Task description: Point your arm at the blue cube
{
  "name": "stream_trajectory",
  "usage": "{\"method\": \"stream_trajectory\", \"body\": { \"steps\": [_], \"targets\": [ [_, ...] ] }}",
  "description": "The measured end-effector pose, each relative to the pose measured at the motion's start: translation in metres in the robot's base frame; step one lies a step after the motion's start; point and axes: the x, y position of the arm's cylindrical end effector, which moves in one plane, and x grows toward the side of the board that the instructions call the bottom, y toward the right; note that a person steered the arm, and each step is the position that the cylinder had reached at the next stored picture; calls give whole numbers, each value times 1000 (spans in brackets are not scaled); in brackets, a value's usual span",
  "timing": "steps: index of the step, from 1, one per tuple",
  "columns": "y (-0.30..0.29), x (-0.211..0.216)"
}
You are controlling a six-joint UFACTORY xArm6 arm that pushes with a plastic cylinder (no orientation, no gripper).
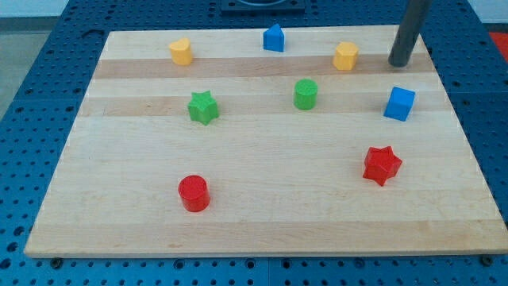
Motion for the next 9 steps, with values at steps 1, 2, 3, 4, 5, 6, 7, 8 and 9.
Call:
{"method": "stream_trajectory", "body": {
  "steps": [1, 2, 3, 4, 5, 6, 7, 8, 9],
  "targets": [
    [-11, 0],
    [-23, 8],
    [-32, 19],
    [-34, 29],
    [-34, 32],
    [-35, 44],
    [-35, 56],
    [-35, 68],
    [-50, 84]
  ]
}}
